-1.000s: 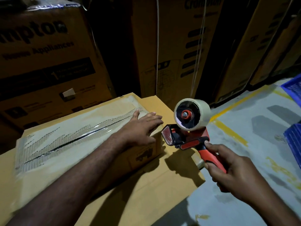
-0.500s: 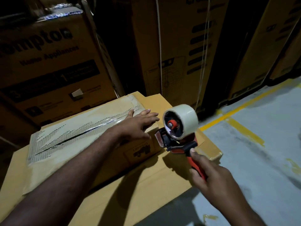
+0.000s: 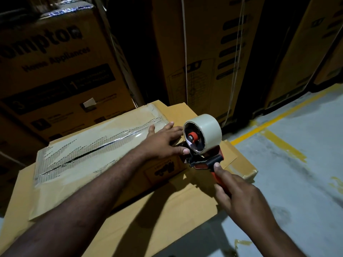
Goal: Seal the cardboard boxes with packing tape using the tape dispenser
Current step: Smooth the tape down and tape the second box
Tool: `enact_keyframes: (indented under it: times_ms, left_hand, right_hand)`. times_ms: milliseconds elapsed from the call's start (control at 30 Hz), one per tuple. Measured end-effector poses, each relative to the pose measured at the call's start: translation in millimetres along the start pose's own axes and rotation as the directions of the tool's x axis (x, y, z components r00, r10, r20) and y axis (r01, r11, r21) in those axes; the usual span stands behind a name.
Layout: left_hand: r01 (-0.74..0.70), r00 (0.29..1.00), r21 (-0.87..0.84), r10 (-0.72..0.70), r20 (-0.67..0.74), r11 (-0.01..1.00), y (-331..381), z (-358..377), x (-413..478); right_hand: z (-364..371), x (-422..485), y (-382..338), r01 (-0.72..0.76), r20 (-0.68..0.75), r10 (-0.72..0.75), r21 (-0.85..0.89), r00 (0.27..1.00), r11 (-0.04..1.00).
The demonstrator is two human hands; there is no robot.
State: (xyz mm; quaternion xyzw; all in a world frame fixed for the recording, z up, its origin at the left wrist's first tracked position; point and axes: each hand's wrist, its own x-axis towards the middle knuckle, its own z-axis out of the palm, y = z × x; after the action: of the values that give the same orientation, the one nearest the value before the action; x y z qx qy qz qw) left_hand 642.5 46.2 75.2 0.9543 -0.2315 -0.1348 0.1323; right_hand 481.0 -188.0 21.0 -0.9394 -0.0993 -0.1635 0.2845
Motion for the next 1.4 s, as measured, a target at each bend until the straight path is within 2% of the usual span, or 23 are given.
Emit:
enact_keyframes:
  times_ms: [200, 267, 367, 533, 667, 800, 933, 1133, 1267, 1400]
  left_hand:
    - [0.001, 0.999, 0.007, -0.001, -0.039, 1.000, 0.2, 0.0, -2.1]
    - [0.012, 0.998, 0.011, -0.011, -0.061, 1.000, 1.0, 2.5, -2.2]
    - [0.036, 0.996, -0.001, -0.036, -0.076, 0.999, 3.2, 4.0, 1.4]
    - [0.086, 0.992, 0.028, -0.083, -0.094, 0.996, 6.0, 9.5, 6.3]
    - [0.137, 0.986, 0.054, -0.130, -0.108, 0.989, 12.6, 12.7, 6.3]
    - [0.157, 0.981, 0.063, -0.148, -0.127, 0.986, 16.9, 13.6, 5.3]
    - [0.083, 0.966, 0.127, -0.048, -0.255, 0.988, 15.1, 22.9, -4.0]
    - [0.085, 0.974, 0.109, -0.060, -0.219, 0.990, 2.3, 15.8, -6.0]
    - [0.089, 0.961, 0.165, -0.041, -0.274, 0.982, -3.1, 19.5, -14.5]
    - [0.095, 0.957, 0.196, -0.035, -0.288, 0.976, -20.7, 14.9, -35.7]
  right_hand:
    - [-5.6, 5.1, -1.0, 0.087, 0.012, -0.086, -0.141, 0.996, 0.986]
    - [-8.4, 8.0, -0.3, 0.030, 0.030, -0.027, -0.085, 0.999, 0.996]
    - [-9.5, 13.4, 1.8, -0.146, 0.130, 0.130, 0.122, 0.983, 0.982]
    - [0.0, 6.9, 10.3, -0.210, 0.158, 0.173, 0.259, 0.972, 0.943]
    - [11.2, -2.8, 15.7, -0.287, 0.200, 0.218, 0.441, 0.955, 0.851]
    - [13.7, -0.5, 14.9, -0.335, 0.222, 0.258, 0.467, 0.940, 0.818]
    - [17.2, -7.1, 13.7, -0.270, 0.251, 0.183, 0.377, 0.950, 0.886]
    - [15.6, -5.3, 20.2, -0.353, 0.250, 0.265, 0.442, 0.931, 0.825]
    - [9.0, 4.3, 32.5, -0.427, 0.211, 0.376, 0.545, 0.902, 0.721]
    - [8.4, 24.8, 30.0, -0.490, 0.298, 0.419, 0.721, 0.858, 0.490]
